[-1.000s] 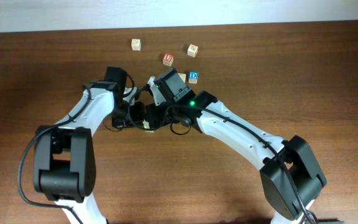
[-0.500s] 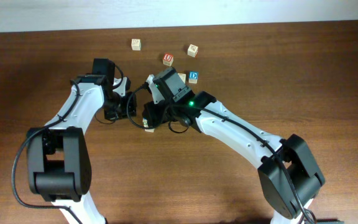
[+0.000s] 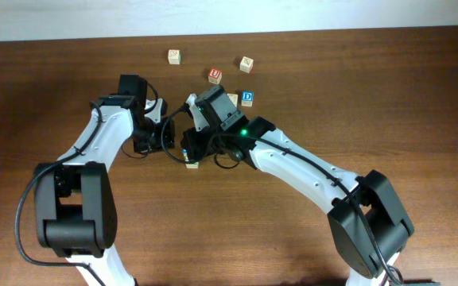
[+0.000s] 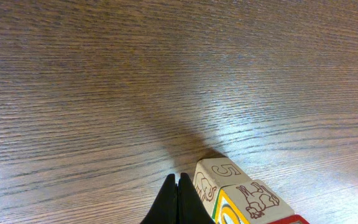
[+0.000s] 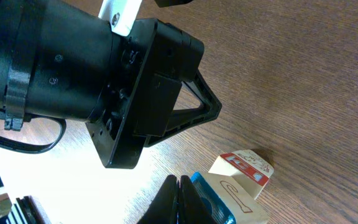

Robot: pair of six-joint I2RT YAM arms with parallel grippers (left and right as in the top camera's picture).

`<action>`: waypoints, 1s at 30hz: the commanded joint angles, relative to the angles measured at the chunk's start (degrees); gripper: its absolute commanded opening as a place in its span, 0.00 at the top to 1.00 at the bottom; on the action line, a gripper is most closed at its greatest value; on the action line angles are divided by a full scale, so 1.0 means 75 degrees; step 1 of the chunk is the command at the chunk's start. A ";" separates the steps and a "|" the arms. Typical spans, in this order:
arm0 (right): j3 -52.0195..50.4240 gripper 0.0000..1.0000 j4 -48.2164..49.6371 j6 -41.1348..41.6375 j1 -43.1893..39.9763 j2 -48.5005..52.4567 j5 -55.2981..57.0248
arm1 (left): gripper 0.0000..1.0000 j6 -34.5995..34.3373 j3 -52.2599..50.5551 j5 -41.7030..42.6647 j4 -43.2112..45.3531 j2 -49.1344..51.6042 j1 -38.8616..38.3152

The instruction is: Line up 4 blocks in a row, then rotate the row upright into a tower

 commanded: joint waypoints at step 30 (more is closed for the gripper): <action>0.0055 0.96 -0.0994 -0.0026 0.0064 0.0111 0.0761 | 1.00 -0.0070 0.0111 0.0073 -0.0012 0.0023 0.0035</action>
